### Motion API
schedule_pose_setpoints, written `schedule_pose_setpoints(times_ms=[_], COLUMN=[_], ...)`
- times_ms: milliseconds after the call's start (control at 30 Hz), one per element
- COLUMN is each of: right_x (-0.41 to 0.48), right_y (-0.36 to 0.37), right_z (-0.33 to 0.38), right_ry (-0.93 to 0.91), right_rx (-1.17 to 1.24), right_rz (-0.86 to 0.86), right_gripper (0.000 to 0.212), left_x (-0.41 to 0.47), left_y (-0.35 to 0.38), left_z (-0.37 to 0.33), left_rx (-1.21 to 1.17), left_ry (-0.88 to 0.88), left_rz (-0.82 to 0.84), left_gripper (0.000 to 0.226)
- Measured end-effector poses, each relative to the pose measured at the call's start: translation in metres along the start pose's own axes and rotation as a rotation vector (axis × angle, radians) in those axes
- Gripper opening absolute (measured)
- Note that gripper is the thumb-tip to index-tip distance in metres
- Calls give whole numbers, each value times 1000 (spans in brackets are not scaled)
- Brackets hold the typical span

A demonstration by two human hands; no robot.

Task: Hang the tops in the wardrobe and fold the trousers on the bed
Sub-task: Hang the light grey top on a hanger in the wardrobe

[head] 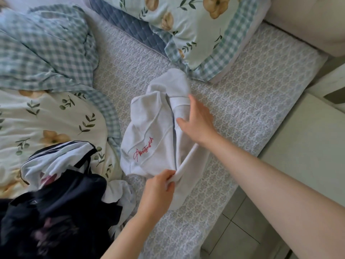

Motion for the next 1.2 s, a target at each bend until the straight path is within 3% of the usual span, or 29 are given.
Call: schedule_pose_setpoints(times_ms=[100, 200, 267, 367, 433, 533, 667, 800, 967, 1033, 1133, 1200], right_x=[-6, -18, -30, -50, -66, -92, -122, -152, -179, -187, -193, -192], right_y=[8, 3, -2, -13, -20, -30, -44, -52, -55, -53, -53, -56], right_z=[-18, -29, -35, -51, -65, -88, -118, -148, -187, -199, -203, -196], right_ry=[109, 35, 34, 78, 111, 175, 231, 328, 616, 704, 738, 715], right_rx=[-161, -148, -17, 97, 139, 191, 196, 196, 229, 201, 137, 162], right_rz=[219, 164, 120, 38, 8, -26, -19, -9, -132, -113, -33, -42], right_gripper=[63, 20, 8, 30, 34, 35, 31, 24, 26, 21, 3, 9], left_x=[-4, 6, 18, 47, 73, 113, 152, 166, 160, 146, 122, 103], left_y=[3, -1, -9, -30, -44, -49, -22, 9, 33, 39, 37, 29], left_z=[0, -2, -7, -22, -37, -60, -75, -64, -59, -64, -78, -85], left_rx=[-4, 64, 170, 226, 209, 213, 207, 240, 498, 501, 398, 305], left_ry=[-31, -75, -82, -29, 48, 173, 208, 60, -13, 14, 117, 162], left_rz=[19, -15, -38, -180, -316, -419, -230, -29, 94, 118, 34, -51], left_gripper=[16, 31, 40, 33, 23, 40, 66, 80, 95, 81, 34, 23])
Point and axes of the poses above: each hand's wrist, its own x-axis towards the middle knuckle, its own y-axis out of the palm, z = x × y, the point moved 3 cm from there along x, towards the middle knuckle, and after that the axes turned 10 degrees about -z, right-handed, at the moved point
